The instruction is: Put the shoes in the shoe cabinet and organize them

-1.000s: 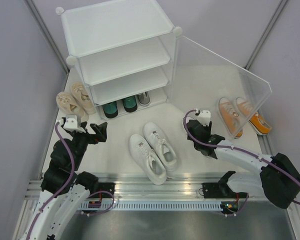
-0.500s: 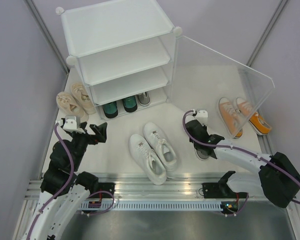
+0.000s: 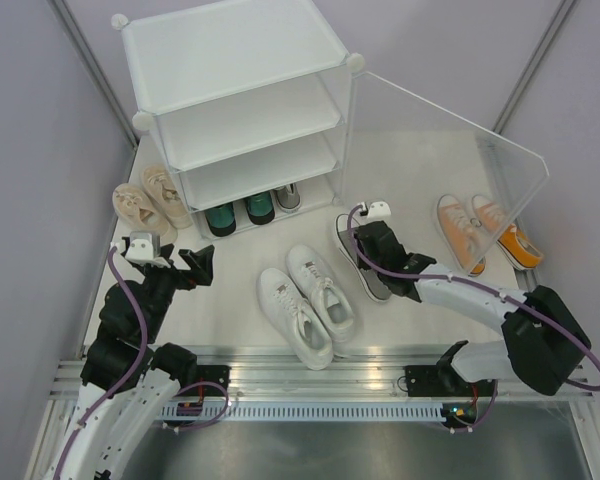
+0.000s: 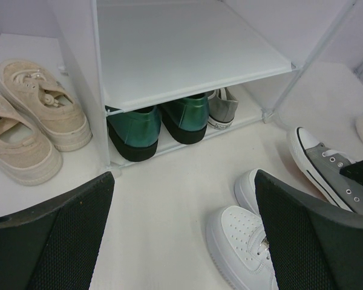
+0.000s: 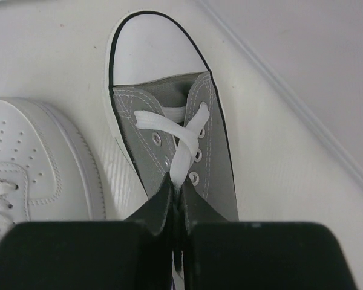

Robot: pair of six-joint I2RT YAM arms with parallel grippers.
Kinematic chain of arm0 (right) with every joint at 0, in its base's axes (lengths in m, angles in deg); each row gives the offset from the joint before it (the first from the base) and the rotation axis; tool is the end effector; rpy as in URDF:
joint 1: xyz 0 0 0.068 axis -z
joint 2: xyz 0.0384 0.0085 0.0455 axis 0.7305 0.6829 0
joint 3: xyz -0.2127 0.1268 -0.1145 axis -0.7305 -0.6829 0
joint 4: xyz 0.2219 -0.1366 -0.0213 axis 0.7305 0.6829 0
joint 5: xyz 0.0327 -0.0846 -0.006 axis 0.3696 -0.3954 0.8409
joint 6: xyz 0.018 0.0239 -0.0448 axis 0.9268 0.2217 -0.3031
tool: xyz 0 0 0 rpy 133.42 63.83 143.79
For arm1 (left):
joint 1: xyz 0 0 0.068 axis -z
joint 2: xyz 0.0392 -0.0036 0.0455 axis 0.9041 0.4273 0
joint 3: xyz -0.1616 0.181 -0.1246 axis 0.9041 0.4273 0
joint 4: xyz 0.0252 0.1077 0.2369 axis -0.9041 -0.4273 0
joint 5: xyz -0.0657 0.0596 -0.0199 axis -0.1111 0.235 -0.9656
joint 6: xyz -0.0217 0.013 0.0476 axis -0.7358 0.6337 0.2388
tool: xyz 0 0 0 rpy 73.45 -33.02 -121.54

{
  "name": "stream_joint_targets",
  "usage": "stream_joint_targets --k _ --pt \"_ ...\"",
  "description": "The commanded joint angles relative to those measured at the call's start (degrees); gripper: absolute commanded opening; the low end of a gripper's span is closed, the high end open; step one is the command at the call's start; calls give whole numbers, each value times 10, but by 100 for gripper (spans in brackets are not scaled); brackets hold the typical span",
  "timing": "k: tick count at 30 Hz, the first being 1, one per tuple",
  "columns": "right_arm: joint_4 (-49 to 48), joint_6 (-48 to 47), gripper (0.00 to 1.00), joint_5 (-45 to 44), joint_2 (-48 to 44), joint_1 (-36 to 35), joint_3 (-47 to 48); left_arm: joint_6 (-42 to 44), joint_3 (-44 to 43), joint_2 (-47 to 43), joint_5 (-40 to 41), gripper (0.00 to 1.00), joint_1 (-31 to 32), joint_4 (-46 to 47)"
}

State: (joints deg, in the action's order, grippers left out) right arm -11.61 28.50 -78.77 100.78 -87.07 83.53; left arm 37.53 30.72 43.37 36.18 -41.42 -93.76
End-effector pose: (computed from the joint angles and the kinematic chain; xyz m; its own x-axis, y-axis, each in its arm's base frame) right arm 0.2148 0.1631 0.2074 -0.5702 -0.0670 -0.8187 -0.1766 0.9834 0.0426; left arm 0.0747 -0.0235 0.3254 -0.0838 -0.1894 -0.9783 0.1656 0.9655 -0.2011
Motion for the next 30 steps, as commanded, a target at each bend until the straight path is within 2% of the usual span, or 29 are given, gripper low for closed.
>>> stream_joint_targets --k 1,12,19,30 --pt "-84 -24 1 -5 44 0 70 25 2 -4 -7 100 3 17" --pt "-98 -69 1 -49 226 1 249 25 2 -2 -5 100 3 18" --pt "-103 -81 1 -72 312 4 358 26 3 -1 -6 100 3 18" --pt "-101 -79 1 -106 400 15 437 27 3 4 -10 100 3 19"
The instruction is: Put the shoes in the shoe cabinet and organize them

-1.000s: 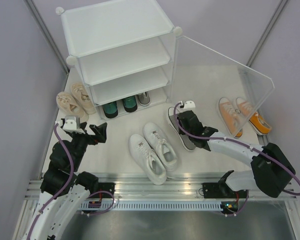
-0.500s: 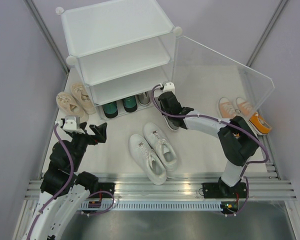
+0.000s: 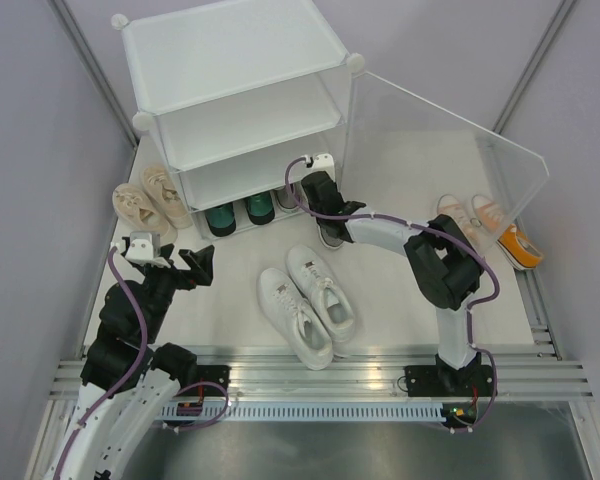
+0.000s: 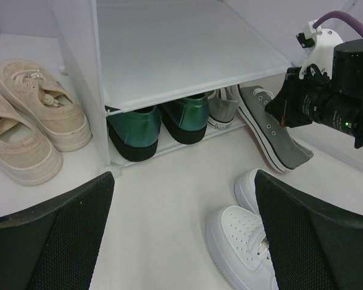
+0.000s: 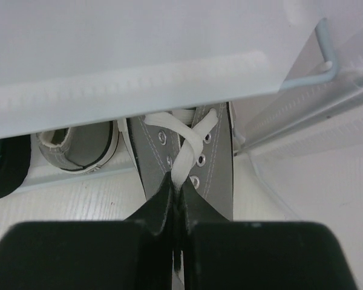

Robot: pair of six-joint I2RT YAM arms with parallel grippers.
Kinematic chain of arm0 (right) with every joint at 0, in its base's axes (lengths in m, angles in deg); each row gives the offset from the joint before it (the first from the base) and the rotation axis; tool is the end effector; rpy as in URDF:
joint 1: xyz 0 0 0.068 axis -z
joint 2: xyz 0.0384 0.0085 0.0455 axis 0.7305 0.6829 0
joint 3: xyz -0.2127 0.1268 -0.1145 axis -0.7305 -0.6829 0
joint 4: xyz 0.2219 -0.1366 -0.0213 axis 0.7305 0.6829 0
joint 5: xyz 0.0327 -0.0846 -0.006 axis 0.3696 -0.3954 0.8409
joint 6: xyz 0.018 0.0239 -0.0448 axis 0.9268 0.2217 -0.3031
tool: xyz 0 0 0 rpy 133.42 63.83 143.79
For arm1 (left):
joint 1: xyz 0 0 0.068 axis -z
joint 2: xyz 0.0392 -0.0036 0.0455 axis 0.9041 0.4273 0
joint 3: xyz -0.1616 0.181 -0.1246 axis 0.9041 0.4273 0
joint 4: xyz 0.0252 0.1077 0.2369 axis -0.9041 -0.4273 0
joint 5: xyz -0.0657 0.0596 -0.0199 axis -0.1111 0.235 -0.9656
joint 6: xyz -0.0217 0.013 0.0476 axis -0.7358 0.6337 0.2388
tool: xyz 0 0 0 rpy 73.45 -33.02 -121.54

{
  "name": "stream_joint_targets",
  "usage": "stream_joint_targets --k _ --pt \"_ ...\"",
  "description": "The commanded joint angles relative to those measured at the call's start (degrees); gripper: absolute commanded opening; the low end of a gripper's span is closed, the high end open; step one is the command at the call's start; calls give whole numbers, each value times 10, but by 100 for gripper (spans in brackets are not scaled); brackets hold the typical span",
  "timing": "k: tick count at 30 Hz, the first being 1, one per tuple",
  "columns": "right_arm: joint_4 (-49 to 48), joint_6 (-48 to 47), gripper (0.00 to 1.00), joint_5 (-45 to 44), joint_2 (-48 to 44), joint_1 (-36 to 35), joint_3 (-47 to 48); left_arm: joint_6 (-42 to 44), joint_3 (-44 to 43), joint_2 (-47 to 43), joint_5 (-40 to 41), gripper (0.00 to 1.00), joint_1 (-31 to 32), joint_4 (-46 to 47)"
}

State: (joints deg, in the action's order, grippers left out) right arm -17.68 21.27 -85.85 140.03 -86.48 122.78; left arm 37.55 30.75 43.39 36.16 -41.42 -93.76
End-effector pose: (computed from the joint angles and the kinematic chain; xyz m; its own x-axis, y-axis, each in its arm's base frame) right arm 0.3591 0.2736 0.2031 -0.4526 -0.1238 -0.8831 -0.1296 0.9889 -0.0722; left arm 0.0748 -0.0236 0.3253 -0.0846 -0.1888 -0.9784 0.1658 0.9655 -0.2006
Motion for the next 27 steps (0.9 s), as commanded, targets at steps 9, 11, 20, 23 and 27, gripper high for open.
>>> stream_joint_targets --k 9,11,20,23,27 --pt "-18 3 41 37 22 32 60 27 2 7 -11 100 3 20" --pt "-15 1 55 55 18 32 60 27 3 7 -11 100 3 21" --pt "-11 4 63 91 -44 33 14 28 2 7 -9 100 3 20" --pt "-11 10 62 120 -92 33 -23 27 3 5 -9 100 3 19" --pt "-11 14 63 161 -135 32 -85 28 3 6 -14 100 3 20"
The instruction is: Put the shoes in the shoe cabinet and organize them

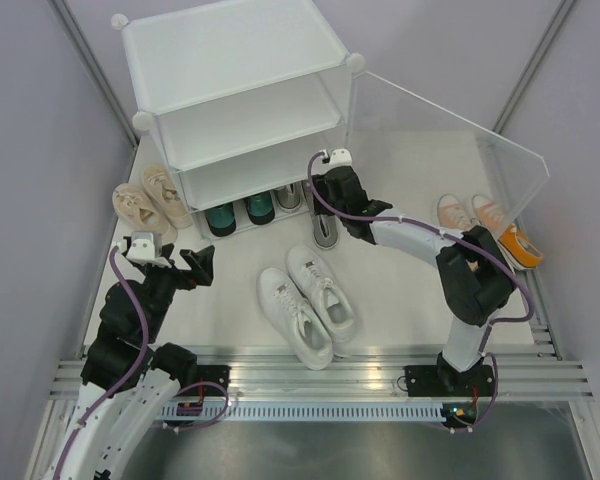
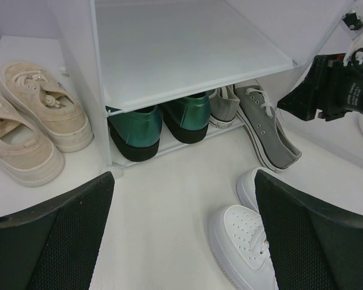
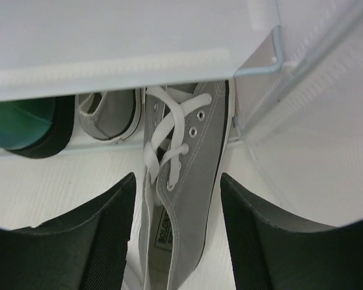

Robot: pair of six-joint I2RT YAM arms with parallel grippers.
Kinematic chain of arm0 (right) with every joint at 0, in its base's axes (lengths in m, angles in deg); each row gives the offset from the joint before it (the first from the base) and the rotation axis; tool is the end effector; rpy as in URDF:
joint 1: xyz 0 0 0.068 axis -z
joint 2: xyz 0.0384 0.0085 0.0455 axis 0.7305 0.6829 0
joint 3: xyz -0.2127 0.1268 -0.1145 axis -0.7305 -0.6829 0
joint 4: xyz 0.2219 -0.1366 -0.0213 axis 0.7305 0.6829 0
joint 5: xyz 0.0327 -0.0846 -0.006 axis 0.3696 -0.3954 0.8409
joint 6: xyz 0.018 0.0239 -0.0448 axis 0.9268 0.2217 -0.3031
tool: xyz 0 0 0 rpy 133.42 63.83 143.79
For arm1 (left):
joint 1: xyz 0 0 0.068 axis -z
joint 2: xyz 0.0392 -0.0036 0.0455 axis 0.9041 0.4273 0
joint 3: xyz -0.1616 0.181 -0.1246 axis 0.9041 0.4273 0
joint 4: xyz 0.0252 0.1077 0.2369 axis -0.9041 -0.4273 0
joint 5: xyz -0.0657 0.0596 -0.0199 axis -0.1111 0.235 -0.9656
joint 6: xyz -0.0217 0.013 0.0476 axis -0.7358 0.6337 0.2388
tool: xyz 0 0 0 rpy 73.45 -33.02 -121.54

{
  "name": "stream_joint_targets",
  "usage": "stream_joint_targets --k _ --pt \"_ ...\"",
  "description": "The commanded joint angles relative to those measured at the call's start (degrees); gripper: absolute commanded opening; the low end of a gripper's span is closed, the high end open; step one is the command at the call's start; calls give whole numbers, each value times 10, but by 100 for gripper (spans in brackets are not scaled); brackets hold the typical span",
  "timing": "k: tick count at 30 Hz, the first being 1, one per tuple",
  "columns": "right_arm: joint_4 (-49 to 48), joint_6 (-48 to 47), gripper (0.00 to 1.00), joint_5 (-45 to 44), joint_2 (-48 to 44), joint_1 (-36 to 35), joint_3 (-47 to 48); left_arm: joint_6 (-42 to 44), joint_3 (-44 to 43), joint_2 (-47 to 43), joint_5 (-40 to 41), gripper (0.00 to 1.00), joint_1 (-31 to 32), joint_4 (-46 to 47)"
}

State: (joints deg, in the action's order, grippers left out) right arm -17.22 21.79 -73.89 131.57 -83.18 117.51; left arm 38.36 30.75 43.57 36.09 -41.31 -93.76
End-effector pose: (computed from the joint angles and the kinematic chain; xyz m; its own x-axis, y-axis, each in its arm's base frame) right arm 0.3489 0.2422 0.2325 -0.4677 -0.0702 -0.8811 -0.2449 0.9681 0.0528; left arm 0.0754 -0.0240 0.3251 -0.0856 -0.1737 -0.9811 0.1695 0.9678 -0.1861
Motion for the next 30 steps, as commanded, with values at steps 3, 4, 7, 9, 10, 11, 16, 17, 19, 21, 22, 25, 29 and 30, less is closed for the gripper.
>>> stream_joint_targets --k 3,4,7,9,10,11,16,17,19,21,22,25,29,30 --pt "-15 23 64 54 -82 0 -72 19 2 3 -13 100 2 19" --pt "-15 25 63 58 -88 0 -82 19 3 3 -12 100 2 19" --pt "-16 38 65 81 -108 -4 -116 19 3 2 -13 100 2 19" --pt "-18 40 66 79 -116 -13 -138 19 2 3 -13 100 2 20" --pt "-21 42 67 78 -117 -17 -146 19 3 3 -13 100 2 19" --pt "-25 43 68 75 -118 -22 -152 19 3 3 -14 100 2 20" --pt "-42 52 68 71 -102 -36 -174 19 3 4 -15 100 5 20" --pt "-46 54 68 73 -100 -38 -175 19 3 5 -14 100 5 19" --pt "-57 58 68 72 -96 -40 -181 19 3 4 -14 100 6 20" --pt "-57 59 67 67 -87 -43 -178 19 3 4 -13 100 6 19" --pt "-49 60 66 57 -83 -44 -175 19 3 4 -13 100 6 20" --pt "-41 59 59 22 -72 -44 -169 19 4 4 -13 100 7 19" --pt "-30 49 42 -2 -61 -44 -161 19 4 5 -13 100 7 20" --pt "-20 40 31 -18 -58 -44 -155 19 4 5 -14 100 7 19"
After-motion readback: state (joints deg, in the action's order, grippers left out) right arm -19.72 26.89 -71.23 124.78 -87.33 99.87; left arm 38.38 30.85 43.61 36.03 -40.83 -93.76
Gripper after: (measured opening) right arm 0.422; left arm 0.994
